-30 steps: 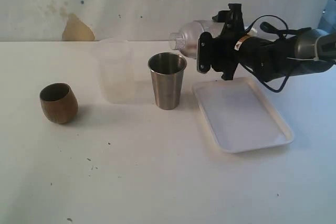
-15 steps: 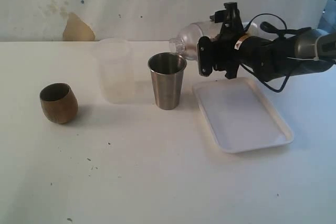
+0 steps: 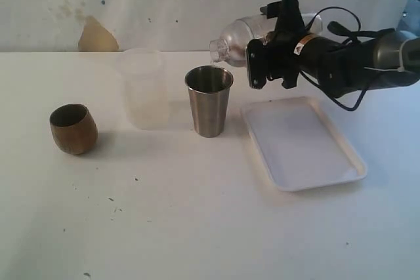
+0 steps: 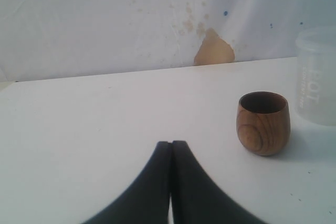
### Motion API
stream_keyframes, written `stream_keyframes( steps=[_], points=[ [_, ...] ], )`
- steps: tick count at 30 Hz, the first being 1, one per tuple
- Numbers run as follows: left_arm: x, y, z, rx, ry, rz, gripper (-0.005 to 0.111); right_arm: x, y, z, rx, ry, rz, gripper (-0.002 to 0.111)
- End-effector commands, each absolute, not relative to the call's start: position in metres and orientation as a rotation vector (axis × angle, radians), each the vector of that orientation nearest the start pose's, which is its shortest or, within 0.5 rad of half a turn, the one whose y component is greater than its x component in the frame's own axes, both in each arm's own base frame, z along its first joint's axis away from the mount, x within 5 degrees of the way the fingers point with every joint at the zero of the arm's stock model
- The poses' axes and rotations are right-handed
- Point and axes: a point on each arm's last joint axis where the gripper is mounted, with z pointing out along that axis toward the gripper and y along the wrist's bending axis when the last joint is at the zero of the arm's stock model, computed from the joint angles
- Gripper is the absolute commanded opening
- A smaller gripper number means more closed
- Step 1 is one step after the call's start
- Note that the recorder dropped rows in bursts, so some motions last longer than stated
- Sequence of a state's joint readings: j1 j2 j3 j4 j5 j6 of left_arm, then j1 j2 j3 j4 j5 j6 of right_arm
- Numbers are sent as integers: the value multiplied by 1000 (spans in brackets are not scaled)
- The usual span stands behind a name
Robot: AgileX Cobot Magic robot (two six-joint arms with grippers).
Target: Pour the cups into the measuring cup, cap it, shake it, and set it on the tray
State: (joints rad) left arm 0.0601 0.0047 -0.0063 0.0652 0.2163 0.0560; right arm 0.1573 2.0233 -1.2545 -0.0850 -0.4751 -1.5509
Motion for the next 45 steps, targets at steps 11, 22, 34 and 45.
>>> stream_keyframes(
  steps=[11, 22, 34, 45],
  points=[
    [56, 5, 195, 43, 1688, 153, 0, 449, 72, 233, -1412, 1046, -1111, 0],
    [56, 5, 195, 43, 1688, 153, 0, 449, 71, 233, -1429, 1031, -1131, 0],
    [56, 5, 195, 43, 1688, 153, 0, 449, 71, 229, -1284, 1205, -936, 0],
    [56, 5, 195, 43, 1688, 153, 0, 450, 85, 253, -1146, 1254, -688, 0]
  ],
)
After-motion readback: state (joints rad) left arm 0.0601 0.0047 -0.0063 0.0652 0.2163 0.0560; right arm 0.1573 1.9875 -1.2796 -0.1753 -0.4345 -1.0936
